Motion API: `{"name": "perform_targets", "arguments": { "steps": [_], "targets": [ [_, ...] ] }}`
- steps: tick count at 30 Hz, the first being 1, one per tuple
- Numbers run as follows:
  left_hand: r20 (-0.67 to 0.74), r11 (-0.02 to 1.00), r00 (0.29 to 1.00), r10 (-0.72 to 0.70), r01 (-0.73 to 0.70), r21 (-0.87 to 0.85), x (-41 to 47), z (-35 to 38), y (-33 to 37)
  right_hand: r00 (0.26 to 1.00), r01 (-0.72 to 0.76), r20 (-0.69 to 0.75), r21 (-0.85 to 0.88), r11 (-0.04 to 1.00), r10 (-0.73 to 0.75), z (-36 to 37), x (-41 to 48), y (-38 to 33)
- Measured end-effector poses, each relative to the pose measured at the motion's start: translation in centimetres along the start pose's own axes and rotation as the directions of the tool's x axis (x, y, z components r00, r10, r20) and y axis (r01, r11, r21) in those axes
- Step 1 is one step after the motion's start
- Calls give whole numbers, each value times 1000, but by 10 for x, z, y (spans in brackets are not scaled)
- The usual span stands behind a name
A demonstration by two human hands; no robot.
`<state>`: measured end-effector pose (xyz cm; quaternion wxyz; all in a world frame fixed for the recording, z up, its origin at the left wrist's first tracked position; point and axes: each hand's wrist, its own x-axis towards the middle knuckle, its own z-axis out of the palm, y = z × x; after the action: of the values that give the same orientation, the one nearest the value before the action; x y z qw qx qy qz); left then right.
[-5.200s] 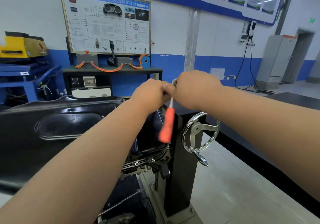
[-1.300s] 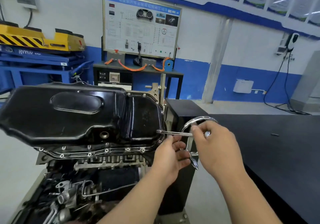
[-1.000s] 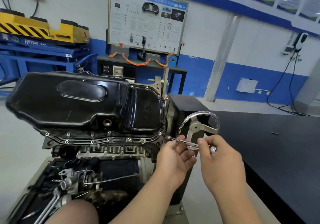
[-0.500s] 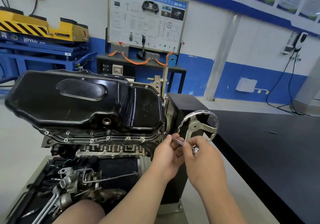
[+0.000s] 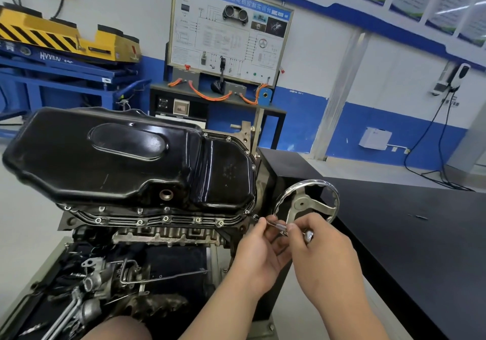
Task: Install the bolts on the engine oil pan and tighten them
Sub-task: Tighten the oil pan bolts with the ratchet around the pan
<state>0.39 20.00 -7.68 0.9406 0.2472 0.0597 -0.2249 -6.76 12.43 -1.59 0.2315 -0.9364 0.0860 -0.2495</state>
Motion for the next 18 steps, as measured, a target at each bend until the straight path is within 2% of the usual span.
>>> {"name": "perform_targets", "arguments": {
  "steps": [9,13,15,18],
  "targets": [
    [32,1000,999,-8,8,-1,4,-5,2,1000,-12,20,11,1000,12,-3,0,-6],
    [30,997,1000,6,-4,-71,6,-3,3,993,40,114,2,999,-40,-9,5,-9],
    [7,992,1000,16,-15,-124,9,-1,4,984,36,172,91,995,-51,-12,6,-10],
    [-18,979,999,46,-49,-200,14,3,6,981,-110,186,287,952,57,-19,5,-13]
  ]
}}
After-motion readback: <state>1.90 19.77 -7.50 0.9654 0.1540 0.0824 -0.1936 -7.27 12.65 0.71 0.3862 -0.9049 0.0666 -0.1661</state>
